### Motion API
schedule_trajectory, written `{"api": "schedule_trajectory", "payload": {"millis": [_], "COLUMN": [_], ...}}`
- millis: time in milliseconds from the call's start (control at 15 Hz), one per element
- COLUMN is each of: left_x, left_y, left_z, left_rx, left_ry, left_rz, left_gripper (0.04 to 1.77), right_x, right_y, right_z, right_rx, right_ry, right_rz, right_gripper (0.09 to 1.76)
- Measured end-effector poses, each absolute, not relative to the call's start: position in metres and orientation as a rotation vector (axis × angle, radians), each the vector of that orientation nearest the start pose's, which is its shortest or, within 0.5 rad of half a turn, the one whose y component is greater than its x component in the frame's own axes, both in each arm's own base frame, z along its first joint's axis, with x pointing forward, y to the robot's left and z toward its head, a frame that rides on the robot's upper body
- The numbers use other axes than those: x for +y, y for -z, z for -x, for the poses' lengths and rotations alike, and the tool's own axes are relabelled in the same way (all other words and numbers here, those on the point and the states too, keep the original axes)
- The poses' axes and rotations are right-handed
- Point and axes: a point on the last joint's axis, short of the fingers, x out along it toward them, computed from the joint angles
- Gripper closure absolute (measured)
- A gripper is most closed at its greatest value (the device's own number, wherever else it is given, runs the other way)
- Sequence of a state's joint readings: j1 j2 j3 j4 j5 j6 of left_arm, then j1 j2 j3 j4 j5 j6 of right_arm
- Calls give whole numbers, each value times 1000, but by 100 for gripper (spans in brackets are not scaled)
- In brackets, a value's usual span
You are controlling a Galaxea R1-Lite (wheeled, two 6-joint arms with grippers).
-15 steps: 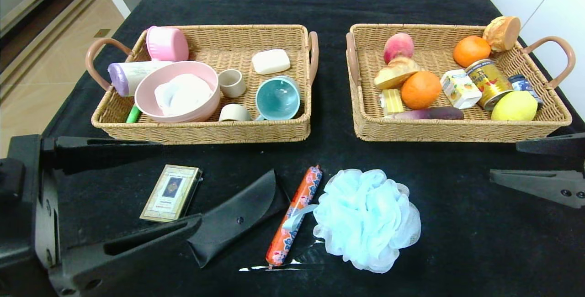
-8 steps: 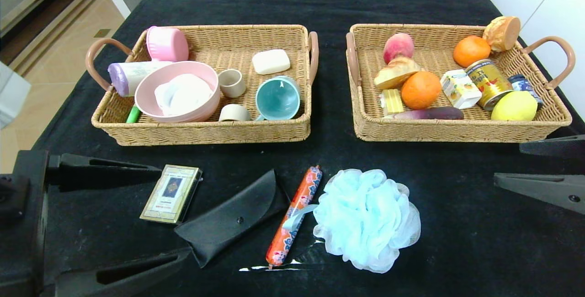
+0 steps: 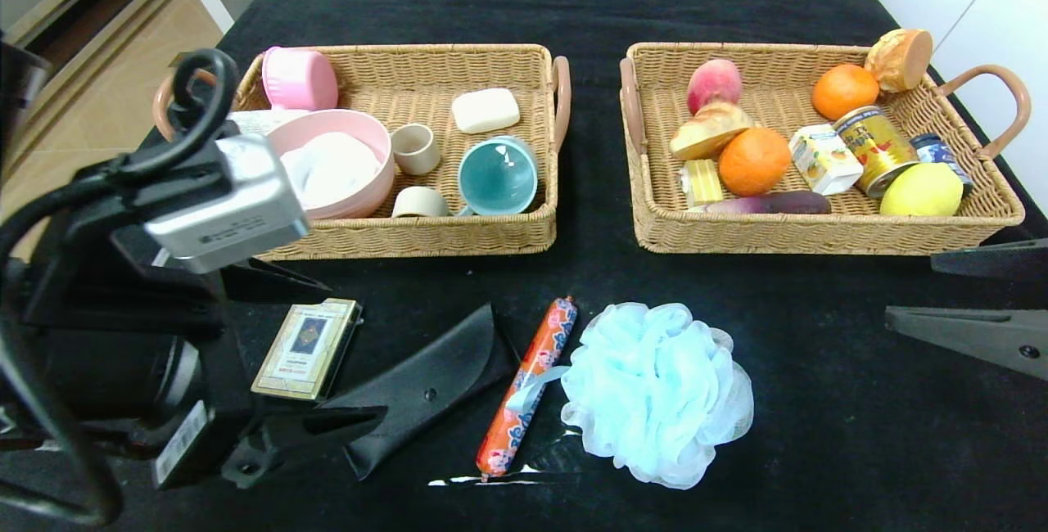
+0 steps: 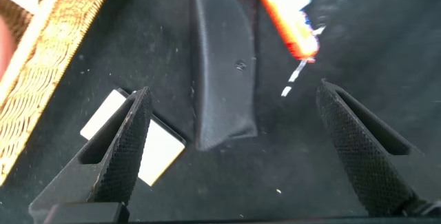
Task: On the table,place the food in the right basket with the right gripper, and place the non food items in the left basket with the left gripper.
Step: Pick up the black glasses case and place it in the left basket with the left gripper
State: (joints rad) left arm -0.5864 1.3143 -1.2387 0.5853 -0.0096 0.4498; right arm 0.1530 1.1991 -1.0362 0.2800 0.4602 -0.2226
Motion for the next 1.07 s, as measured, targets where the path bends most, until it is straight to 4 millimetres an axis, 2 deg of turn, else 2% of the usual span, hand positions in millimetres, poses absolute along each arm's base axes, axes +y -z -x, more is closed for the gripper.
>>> {"api": "schedule_trajectory", "payload": {"millis": [467,1067], "left_x": [-137,-156], "left_y": [-259,-233], "left_z": [-191,-207], "left_rx": [644,734], "left_ry": [650,606], "left_rz": [-743,-832], "left_gripper": [9,9], "right_x": [34,34], "right_y": [-284,-283], "right_z": [-164,-165], "right_rx": [370,375], "right_ry": [-657,-658], "right_rz": [137,135], "right_gripper": [15,15]}}
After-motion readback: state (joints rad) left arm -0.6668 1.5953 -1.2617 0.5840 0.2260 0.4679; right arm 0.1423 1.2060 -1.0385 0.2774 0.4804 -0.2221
